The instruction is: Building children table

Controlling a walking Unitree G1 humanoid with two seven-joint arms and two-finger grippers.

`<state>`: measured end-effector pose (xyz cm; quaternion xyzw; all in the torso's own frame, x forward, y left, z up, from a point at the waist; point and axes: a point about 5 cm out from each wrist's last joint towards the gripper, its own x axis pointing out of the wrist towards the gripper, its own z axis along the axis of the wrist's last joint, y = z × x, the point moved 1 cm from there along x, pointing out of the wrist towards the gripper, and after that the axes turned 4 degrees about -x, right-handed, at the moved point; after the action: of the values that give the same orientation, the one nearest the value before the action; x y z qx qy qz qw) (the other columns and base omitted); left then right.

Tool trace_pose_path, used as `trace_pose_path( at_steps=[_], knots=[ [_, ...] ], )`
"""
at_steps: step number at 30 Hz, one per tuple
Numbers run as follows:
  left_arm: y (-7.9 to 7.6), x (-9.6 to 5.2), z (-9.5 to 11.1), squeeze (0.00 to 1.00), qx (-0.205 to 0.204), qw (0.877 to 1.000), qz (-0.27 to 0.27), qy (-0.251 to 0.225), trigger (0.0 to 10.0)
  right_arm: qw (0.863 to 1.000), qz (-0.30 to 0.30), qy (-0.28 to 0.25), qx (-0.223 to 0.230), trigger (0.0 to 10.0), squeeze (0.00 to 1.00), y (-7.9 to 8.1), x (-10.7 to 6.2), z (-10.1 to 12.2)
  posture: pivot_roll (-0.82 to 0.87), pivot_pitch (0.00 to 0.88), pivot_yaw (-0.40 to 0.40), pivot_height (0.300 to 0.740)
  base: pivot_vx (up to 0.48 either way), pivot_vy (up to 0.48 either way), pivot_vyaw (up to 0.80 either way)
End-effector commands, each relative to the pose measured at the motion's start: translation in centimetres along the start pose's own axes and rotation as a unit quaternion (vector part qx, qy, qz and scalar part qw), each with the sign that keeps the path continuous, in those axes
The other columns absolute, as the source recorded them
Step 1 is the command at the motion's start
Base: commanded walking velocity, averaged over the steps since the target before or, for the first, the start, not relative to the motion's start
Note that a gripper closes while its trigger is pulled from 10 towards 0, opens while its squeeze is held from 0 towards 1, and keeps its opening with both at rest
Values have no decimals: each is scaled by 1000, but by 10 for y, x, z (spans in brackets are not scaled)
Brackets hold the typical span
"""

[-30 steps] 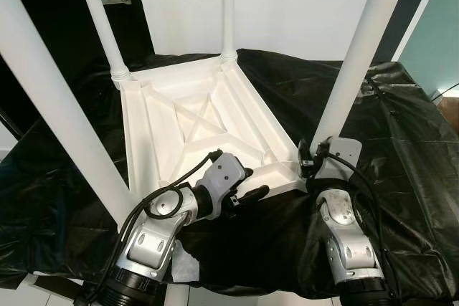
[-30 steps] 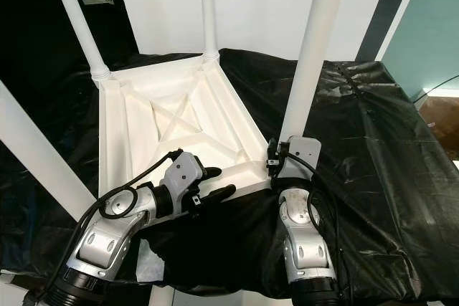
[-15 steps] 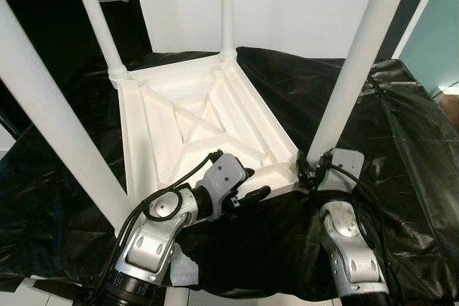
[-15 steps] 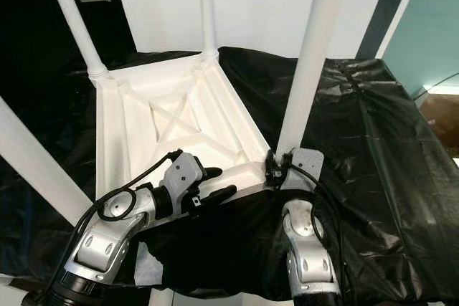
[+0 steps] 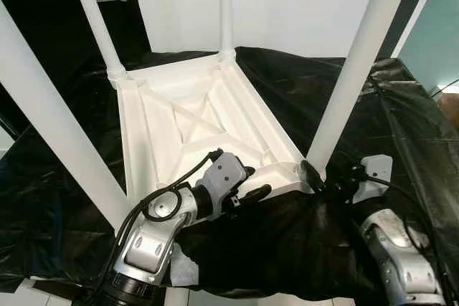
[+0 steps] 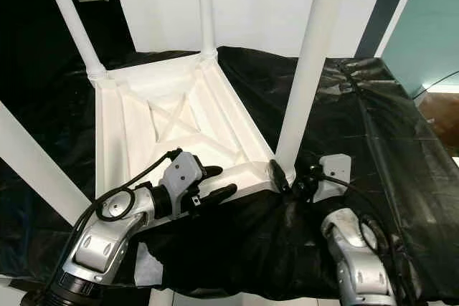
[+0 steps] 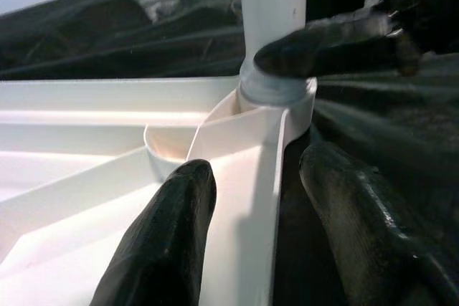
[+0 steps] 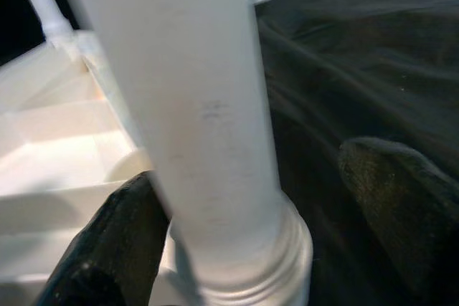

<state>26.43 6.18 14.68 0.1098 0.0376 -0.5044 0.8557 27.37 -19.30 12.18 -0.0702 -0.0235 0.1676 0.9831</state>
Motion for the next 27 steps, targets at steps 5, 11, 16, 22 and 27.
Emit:
trace_pose_path(
  at_steps=[5,11,16,22,27],
  knots=[
    [5,1,-2,0,5,1000,26,2,10000,994,104,21,-23,10000,0,-14,17,0,-40,0,-7,740,0,0,0],
    [7,4,1,0,10,999,34,-4,10000,980,195,23,-37,10000,0,-6,47,7,-16,0,-24,740,0,0,0],
    [7,4,1,0,10,999,36,-4,10000,972,226,19,-52,8588,0,1,59,13,-4,0,-32,740,0,0,0],
    [8,3,1,0,12,999,44,-6,10000,964,257,34,-64,0,0,-3,60,6,5,0,-41,740,0,0,0],
    [7,3,1,0,10,999,45,-6,10000,967,247,40,-58,0,0,-10,55,2,-1,0,-38,740,0,0,0]
  ],
)
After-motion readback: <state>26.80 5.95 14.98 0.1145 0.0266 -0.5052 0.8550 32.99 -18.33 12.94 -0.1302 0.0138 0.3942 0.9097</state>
